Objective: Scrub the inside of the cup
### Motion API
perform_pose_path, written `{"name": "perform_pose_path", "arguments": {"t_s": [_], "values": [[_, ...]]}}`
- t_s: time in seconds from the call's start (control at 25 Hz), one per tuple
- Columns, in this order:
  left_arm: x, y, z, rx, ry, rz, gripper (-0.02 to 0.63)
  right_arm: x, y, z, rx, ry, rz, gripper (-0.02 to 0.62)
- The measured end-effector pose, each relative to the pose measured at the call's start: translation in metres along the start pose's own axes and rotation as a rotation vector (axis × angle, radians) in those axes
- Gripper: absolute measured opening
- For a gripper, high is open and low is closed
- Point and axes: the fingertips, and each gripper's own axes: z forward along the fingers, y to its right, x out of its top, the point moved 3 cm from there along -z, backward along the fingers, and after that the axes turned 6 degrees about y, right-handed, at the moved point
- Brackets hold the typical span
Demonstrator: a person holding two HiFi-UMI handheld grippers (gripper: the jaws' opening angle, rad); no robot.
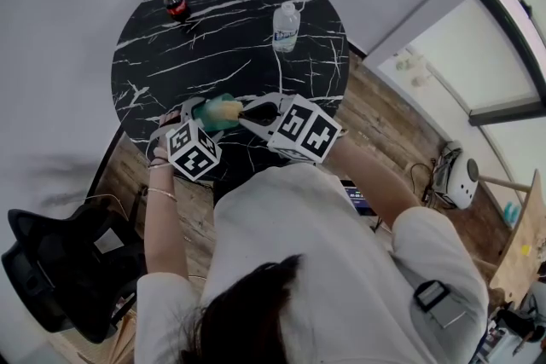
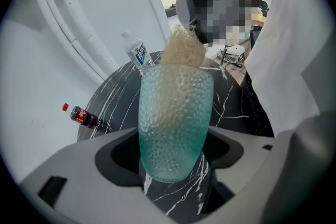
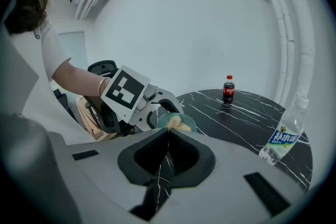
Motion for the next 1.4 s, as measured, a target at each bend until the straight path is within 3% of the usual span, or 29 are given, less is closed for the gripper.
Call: {"name": "perform_pose_path", "arguments": {"t_s": [0.24,0.72,1.08,1.4], "values": [[-0.002,0.006,0.003,-0.001,0.018,-0.041,0.342,0.003,0.01,-0.005,-0.033,0.045,0.06,0.034],[-0.007,0.012,0.01,0.06,0.158,-0.296,0.342,0.011,0.018,-0.017,-0.076,0.095,0.085,0.034],[-0.017,0.011,0.023,0.138,0.216,-0.49,0.342,0.013,0.03,-0.025,-0.131,0.1,0.089,0.034],[-0.016,0.012,0.029,0.169,0.27,-0.589,0.342,0.015,0.043,-0.031,-0.21,0.127,0.118,0.034]]}}
